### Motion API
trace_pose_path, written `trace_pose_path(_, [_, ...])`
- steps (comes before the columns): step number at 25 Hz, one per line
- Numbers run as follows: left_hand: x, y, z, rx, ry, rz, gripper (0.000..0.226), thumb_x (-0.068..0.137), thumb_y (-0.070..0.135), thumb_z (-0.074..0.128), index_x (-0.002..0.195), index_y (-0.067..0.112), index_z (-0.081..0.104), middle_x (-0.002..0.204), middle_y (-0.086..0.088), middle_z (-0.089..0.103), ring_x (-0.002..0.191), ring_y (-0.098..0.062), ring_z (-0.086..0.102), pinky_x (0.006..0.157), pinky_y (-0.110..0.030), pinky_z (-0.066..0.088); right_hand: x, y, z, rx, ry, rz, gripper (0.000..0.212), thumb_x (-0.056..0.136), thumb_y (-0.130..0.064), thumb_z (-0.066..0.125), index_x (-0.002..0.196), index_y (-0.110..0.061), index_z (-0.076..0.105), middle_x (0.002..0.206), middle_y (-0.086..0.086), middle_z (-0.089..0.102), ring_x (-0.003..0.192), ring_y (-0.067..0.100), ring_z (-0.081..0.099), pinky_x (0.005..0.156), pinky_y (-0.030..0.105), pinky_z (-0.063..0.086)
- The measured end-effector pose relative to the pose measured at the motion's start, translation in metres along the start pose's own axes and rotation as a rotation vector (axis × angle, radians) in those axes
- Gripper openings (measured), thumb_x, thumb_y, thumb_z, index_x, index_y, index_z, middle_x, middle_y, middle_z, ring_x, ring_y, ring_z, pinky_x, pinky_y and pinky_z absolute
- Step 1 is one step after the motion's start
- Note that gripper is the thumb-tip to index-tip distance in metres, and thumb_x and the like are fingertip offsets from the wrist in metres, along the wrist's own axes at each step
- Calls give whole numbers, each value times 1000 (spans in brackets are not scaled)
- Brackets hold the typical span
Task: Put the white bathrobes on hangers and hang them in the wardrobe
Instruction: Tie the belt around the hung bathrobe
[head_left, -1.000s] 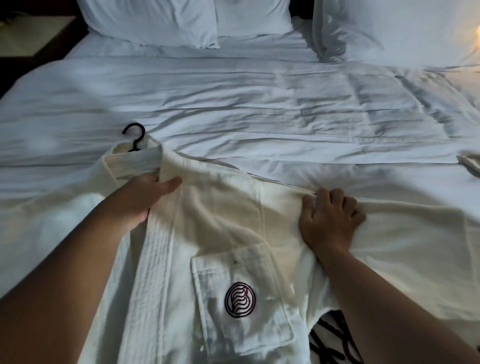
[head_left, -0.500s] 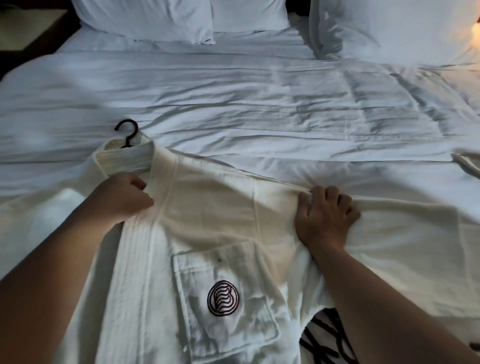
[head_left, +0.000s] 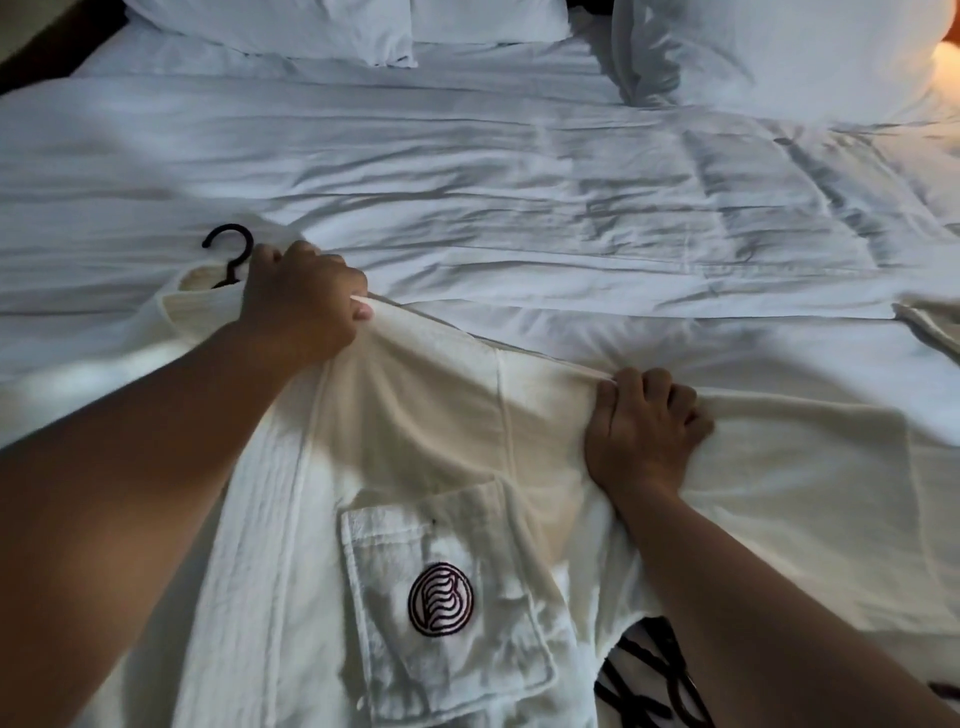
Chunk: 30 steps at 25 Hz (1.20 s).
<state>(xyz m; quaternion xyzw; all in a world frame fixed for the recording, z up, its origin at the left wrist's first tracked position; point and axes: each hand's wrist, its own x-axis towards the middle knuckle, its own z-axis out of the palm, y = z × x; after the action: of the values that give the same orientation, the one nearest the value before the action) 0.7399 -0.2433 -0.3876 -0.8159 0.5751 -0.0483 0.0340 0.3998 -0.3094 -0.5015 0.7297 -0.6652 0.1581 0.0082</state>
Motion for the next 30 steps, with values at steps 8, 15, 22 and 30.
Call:
trace_pose_path(8, [-70, 119, 20, -267, 222, 180, 45, 87, 46, 50, 116, 18, 70, 119, -8, 66, 112, -35, 59, 88, -46, 49, 1, -1, 1, -18, 9, 9, 24, 99, -40, 37, 96, -22, 53, 108, 9, 51, 102, 33, 42, 87, 51, 32])
trace_pose_path(15, [-93, 120, 78, -215, 202, 80, 74, 94, 56, 41, 158, 20, 35, 163, -6, 37, 151, -26, 32, 119, -49, 27, 6, -4, -16, 153, -78, 15, 26, 95, -44, 42, 112, -28, 52, 117, 4, 53, 113, 31, 43, 94, 51, 32])
trace_pose_path(22, [-91, 122, 88, -208, 236, 61, 75, 93, 57, 39, 160, 22, 31, 165, -5, 33, 152, -23, 30, 119, -47, 24, -1, 177, -84, -233, -303, -361, 57, 100, -63, 16, 157, -54, 16, 169, -5, 18, 155, 27, 19, 120, 49, 21])
trace_pose_path(30, [-91, 122, 91, -193, 250, 63, 74, 94, 55, 38, 159, 20, 33, 163, -8, 36, 152, -26, 32, 118, -48, 26, -3, 117, -94, -52, -246, -148, 65, 97, -47, 27, 161, -39, 18, 171, -4, 7, 158, 25, 5, 122, 48, 12])
